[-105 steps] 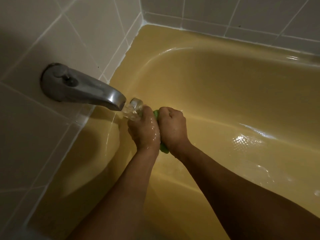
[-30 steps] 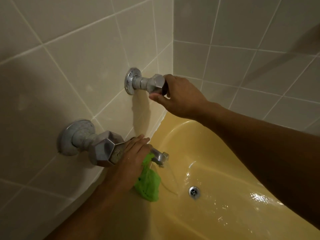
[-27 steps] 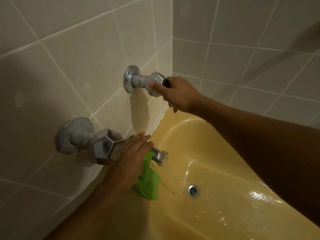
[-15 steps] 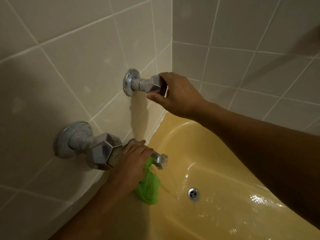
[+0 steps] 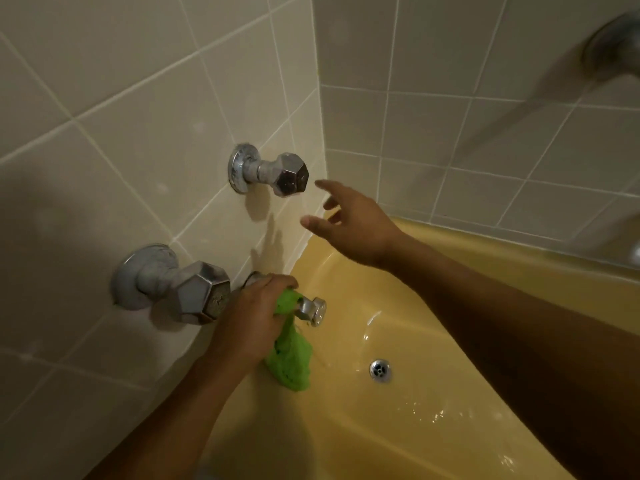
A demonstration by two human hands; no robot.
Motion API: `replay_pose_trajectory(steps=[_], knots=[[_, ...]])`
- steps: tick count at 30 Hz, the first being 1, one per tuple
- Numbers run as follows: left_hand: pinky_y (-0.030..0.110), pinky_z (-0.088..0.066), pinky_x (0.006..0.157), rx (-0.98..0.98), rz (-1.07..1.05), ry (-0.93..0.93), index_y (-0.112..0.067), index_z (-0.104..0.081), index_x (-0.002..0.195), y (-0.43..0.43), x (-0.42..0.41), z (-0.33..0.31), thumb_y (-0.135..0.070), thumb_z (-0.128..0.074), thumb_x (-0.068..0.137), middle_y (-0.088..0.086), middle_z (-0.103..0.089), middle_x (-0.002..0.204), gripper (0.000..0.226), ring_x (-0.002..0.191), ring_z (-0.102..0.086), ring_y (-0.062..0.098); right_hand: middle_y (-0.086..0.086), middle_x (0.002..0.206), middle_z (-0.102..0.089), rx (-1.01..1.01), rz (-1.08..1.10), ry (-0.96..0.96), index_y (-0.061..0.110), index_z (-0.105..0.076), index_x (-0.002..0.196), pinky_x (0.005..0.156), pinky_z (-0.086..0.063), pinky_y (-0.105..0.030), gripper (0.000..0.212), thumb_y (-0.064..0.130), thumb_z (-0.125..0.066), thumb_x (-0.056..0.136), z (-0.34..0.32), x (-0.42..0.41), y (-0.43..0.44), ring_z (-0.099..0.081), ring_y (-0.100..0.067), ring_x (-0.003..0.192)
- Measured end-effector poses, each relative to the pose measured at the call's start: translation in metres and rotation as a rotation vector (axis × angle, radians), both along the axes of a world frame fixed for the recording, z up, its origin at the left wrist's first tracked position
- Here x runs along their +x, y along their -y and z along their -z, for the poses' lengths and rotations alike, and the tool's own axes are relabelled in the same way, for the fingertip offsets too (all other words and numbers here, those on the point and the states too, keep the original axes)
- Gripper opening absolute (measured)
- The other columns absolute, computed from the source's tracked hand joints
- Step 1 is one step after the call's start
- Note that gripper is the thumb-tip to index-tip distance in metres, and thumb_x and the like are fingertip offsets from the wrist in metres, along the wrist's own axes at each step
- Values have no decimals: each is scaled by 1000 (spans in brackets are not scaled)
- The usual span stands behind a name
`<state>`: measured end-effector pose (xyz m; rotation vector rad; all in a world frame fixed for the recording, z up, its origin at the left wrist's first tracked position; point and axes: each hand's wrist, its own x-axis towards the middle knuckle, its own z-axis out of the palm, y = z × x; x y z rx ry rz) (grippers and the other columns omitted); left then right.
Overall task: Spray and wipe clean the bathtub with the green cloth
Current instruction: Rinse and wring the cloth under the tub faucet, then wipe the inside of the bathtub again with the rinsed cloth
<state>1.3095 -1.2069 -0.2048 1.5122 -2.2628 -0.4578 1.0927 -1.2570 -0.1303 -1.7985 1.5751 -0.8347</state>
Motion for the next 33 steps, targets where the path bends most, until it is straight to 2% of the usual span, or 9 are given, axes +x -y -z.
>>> replay_pose_trajectory(steps=[2, 5, 10, 15, 20, 25, 27, 31, 33], knots=[[44, -59, 83, 39, -18, -88, -42, -62, 112, -7, -10, -20, -6, -76, 87, -12, -67, 110, 46, 99, -65, 17, -2, 142, -52, 28, 15, 9, 32, -34, 157, 95, -52, -34, 73, 48, -68, 94, 9, -18, -43, -56, -14, 119], [42, -59, 81, 96, -51, -233, -42, -64, 99, -26, -27, -45, -15, -81, 87, -11, -69, 99, 34, 96, -65, 17, 4, 142, -53, 77, -23, -15, 38, -36, 154, 98, -53, -38, 71, 44, -71, 92, 26, -32, -102, -54, -11, 120], [14, -54, 72, 220, 2, -448, -29, -72, 98, -96, -71, -119, -15, -83, 86, -30, -67, 94, 22, 92, -64, -5, 15, 141, -55, 72, 13, 71, 43, -44, 148, 101, -52, -39, 66, 28, -74, 92, 24, -49, -195, -54, -3, 122], [9, -51, 80, 246, 68, -583, -21, -72, 100, -162, -95, -175, -4, -82, 84, -26, -69, 102, 25, 100, -67, -3, 19, 119, -65, -8, 236, 196, 33, -67, 120, 97, -53, -36, 28, 21, -71, 94, -4, -69, -256, -59, -2, 110], [20, -56, 84, 299, 71, -635, -19, -71, 104, -208, -110, -197, -4, -82, 84, -16, -71, 104, 27, 101, -68, 4, 20, 100, -70, 4, 376, 222, 32, -70, 102, 82, -54, -21, 25, 9, -65, 97, -45, -100, -322, -64, 3, 96], [53, -63, 78, 414, 73, -697, -20, -68, 97, -238, -133, -218, -6, -83, 84, -8, -70, 93, 25, 88, -71, 19, 15, 95, -73, 50, 510, 232, 27, -73, 103, 76, -57, -23, 20, 10, -64, 98, -82, -126, -387, -68, 1, 89], [51, -63, 75, 426, 111, -714, -22, -67, 94, -250, -144, -226, -7, -83, 84, -7, -70, 89, 24, 85, -71, 20, 17, 95, -72, 34, 551, 217, 28, -73, 104, 76, -56, -21, 20, 11, -64, 98, -98, -130, -412, -67, 3, 90], [26, -56, 65, 457, 191, -741, -19, -65, 93, -268, -163, -236, -10, -85, 84, -8, -67, 85, 23, 79, -68, 11, 20, 97, -70, 34, 610, 170, 25, -75, 110, 78, -55, -17, 21, 12, -63, 99, -118, -137, -450, -64, 6, 97], [24, -55, 66, 475, 237, -741, -19, -65, 92, -270, -171, -238, -13, -85, 83, -7, -66, 85, 23, 78, -66, 11, 16, 98, -70, 38, 642, 112, 22, -76, 112, 78, -54, -14, 23, 8, -62, 99, -122, -144, -462, -62, 7, 98]])
